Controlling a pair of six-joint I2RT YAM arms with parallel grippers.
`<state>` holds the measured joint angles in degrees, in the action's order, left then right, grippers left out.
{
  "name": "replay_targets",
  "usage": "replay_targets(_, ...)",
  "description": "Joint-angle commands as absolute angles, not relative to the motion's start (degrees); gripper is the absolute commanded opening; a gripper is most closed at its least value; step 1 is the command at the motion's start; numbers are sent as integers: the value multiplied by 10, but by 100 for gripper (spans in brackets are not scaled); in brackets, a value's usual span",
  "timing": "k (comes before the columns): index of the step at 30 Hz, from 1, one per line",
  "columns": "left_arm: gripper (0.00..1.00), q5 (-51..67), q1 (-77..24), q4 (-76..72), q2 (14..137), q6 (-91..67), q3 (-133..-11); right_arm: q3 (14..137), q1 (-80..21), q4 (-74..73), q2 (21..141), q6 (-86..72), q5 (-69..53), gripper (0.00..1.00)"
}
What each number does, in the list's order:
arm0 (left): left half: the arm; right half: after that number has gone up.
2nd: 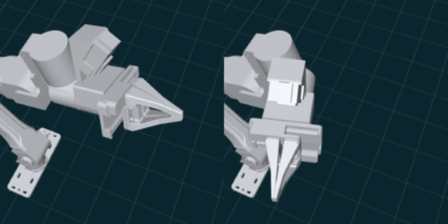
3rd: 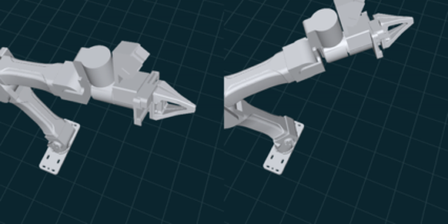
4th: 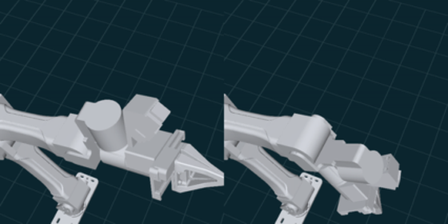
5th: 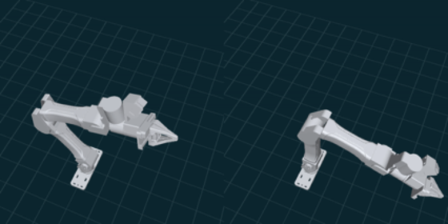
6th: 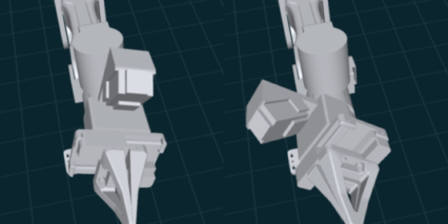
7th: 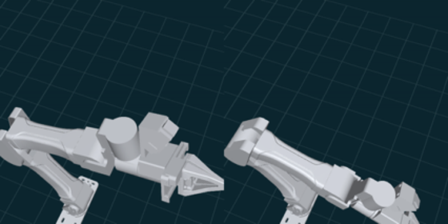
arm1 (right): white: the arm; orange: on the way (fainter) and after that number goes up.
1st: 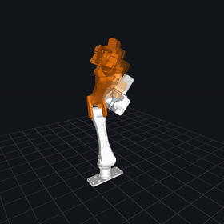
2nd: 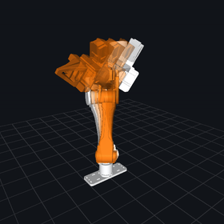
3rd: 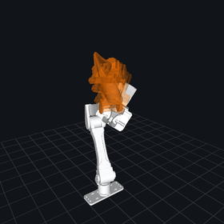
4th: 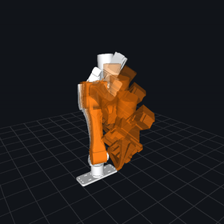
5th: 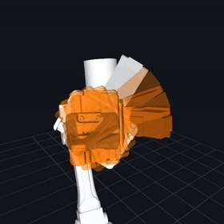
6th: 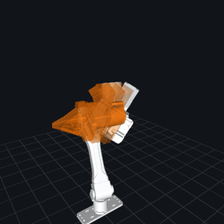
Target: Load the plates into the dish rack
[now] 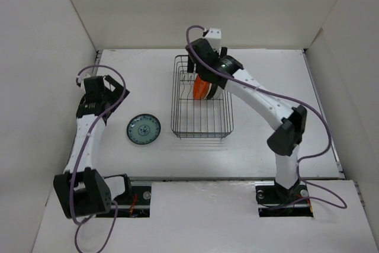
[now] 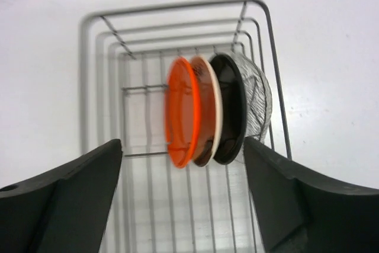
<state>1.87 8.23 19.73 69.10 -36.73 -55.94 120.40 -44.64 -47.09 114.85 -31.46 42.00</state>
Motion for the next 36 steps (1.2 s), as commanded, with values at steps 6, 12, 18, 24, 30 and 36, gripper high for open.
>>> replay_targets(6,100,-2,88,252,547,-439,-429,1174,-488,-371,1004,-194,314,93)
replay_targets(12,99,57,76,232,572,-459,-343,1106,-488,-320,941,-149,212,93)
replay_targets(18,95,57,54,226,584,-499,-311,1051,-488,-277,878,-136,170,94)
replay_targets(24,87,73,54,200,591,-535,-250,1013,-488,-251,825,-131,157,97)
replay_targets(30,74,73,54,170,590,-560,-217,991,-488,-246,808,-120,157,97)
replay_targets(36,46,73,54,156,613,-560,-212,962,-488,-229,783,-120,170,98)
